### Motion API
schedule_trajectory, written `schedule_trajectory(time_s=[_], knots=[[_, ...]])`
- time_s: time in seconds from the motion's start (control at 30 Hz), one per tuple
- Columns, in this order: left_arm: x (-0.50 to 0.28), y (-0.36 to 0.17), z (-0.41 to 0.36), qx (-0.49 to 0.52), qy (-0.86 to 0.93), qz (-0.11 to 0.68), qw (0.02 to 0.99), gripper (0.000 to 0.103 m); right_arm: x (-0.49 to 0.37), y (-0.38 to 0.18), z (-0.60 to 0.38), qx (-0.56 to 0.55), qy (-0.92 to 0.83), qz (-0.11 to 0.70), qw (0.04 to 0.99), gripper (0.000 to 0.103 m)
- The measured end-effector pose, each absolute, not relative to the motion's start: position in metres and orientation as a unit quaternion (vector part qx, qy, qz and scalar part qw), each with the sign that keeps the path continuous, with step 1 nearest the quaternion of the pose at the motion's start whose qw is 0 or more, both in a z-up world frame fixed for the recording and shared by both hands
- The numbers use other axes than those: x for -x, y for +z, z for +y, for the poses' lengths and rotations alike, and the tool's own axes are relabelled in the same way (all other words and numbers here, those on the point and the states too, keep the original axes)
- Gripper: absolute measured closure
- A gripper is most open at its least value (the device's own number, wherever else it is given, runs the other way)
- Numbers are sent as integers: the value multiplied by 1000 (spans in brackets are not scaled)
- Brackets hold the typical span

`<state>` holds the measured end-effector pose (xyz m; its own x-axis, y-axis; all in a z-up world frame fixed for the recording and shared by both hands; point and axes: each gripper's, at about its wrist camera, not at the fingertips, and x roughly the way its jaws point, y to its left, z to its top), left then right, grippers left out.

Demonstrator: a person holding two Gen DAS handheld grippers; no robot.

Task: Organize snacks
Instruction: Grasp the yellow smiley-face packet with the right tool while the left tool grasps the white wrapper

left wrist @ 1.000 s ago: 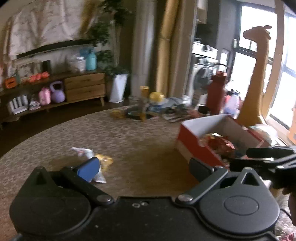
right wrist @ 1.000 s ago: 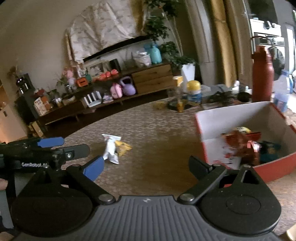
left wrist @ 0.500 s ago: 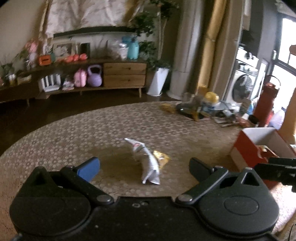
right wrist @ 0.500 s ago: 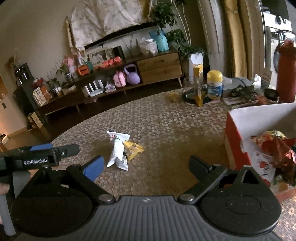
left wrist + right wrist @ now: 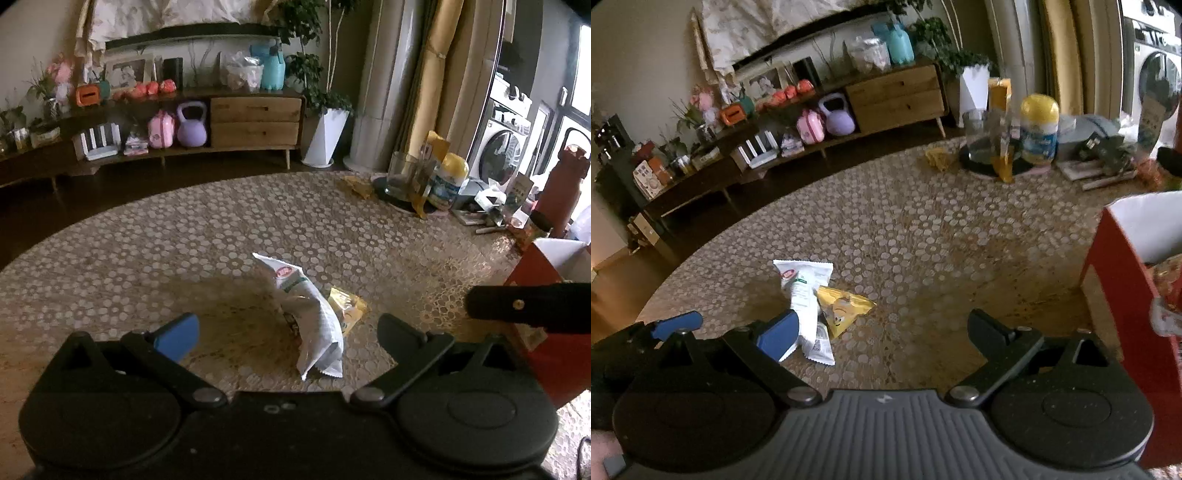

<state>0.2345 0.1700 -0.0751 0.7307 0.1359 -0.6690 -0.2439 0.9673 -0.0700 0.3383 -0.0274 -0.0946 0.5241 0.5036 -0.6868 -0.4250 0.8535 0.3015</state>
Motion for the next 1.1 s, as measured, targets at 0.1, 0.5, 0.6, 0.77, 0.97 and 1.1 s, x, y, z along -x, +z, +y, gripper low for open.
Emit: schedule_trajectory(time_s=[0.1, 0.5, 0.6, 0.77, 0.97, 1.1], knots=[[-244, -83, 171, 83, 98, 358, 925, 0, -348, -104, -17, -50, 264, 420, 867, 4], [-281, -118, 186, 157, 64, 396, 902, 21, -376, -128, 15, -51, 250, 444, 859, 5], [-286, -125, 191, 177, 55, 404, 896, 30, -379, -130, 17, -54, 250, 446, 858, 5], [-286, -132, 200, 201, 38, 406, 891, 45, -383, -135, 23, -52, 252, 452, 854, 5], [-278, -135, 209, 226, 7, 391, 892, 75, -385, -141, 36, -49, 256, 456, 851, 5], [-272, -132, 212, 216, 14, 379, 899, 80, -386, -144, 46, -46, 258, 455, 851, 5]])
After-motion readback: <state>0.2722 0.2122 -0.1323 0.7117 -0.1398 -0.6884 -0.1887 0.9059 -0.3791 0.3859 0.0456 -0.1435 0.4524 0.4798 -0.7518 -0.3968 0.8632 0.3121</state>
